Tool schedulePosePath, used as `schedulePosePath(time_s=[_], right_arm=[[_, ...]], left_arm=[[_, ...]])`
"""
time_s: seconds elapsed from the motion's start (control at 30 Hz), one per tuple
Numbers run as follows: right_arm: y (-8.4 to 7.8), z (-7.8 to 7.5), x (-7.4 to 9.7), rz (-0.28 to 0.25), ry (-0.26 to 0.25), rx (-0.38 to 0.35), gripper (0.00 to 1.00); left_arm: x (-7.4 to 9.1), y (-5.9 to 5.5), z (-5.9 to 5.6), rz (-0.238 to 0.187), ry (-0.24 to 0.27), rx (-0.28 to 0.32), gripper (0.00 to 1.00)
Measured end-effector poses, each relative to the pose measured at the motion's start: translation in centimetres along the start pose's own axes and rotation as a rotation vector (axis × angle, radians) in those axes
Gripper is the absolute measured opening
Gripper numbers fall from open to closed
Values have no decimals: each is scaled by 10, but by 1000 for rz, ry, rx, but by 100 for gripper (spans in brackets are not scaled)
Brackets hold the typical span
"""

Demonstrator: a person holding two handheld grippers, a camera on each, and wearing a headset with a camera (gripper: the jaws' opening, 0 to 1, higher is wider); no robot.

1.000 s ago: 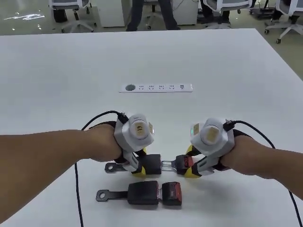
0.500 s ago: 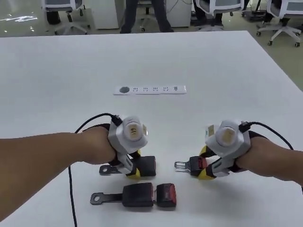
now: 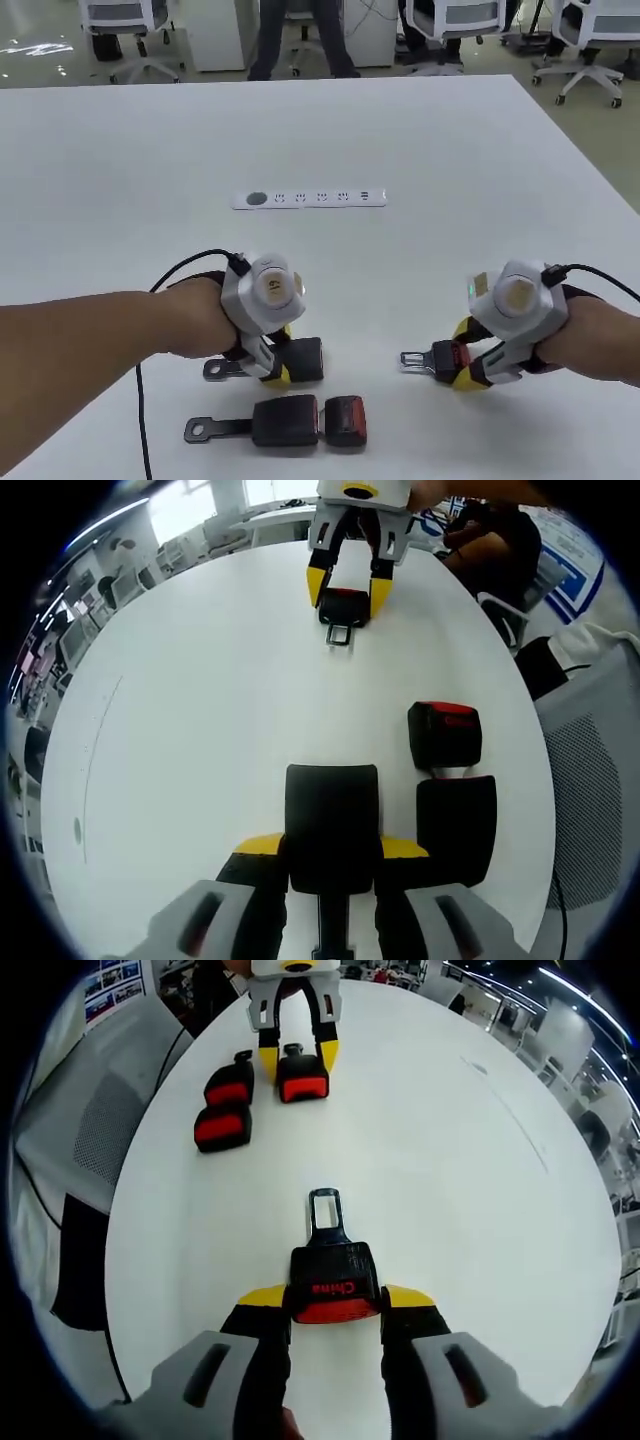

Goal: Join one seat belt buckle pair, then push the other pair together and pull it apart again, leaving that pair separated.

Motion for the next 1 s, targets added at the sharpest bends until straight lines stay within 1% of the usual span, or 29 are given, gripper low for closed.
schedulePosePath(time_s=[0.13, 0.23, 0.37, 0.43, 0.47, 0.53, 0.57, 0.63, 0.7, 0.73, 0.77, 0.8, 0.87, 0.9, 0.93, 0.97, 1.0], right_arm=[[-2, 0, 0, -1, 0, -14, 33], [-1, 2, -1, 2, -6, -12, 33], [0, 1, 0, 6, -15, -12, 34], [2, 3, 1, 7, -23, -6, 34], [3, 3, 2, 9, -44, -4, 36], [3, 4, 4, 9, -58, 3, 37], [3, 4, 5, 8, -62, -3, 38], [-3, 3, 4, -6, -92, -29, 39], [2, 6, 13, -21, -103, -55, 40], [0, 7, 15, -29, -104, -66, 40], [0, 8, 18, -42, -116, -75, 40], [0, 9, 22, -49, -124, -82, 40], [-2, 10, 29, -69, -150, -122, 40], [-3, 12, 33, -83, -162, -148, 40], [-4, 16, 36, -93, -171, -170, 41], [-5, 20, 40, -104, -183, -188, 42], [-5, 25, 43, -114, -191, -204, 43]], left_arm=[[0, -1, 2, -10, -2, -7, 33], [0, -1, 2, -5, -1, -10, 34], [0, 0, 3, 4, 2, -9, 34], [0, 0, 3, 5, 5, -20, 34], [0, 0, 2, 5, 9, -26, 34], [0, -1, 0, 0, 20, -50, 34], [1, -2, 1, -3, 24, -49, 34], [1, -4, 1, -5, 33, -42, 35], [3, -6, -2, -8, 38, -37, 40], [5, -7, -4, -31, 42, -11, 41], [5, -7, -6, -55, 46, 3, 41], [7, -8, -7, -65, 56, 6, 41], [16, -10, -13, -72, 79, 12, 42], [18, -14, -13, -92, 106, 30, 42], [22, -17, -15, -108, 120, 47, 43], [30, -19, -19, -136, 147, 76, 43], [35, -21, -21, -153, 164, 89, 43]])
Point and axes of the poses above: the centre of the closed fingertips' face, and the gripper's own axes: x roughly backward along the fingers, z roughly to its left, y roughly out of its top, the point moved 10 cm from there along x, roughly backward along the fingers, and after that the axes turned 9 degrees about -y, right-handed, at the moved point
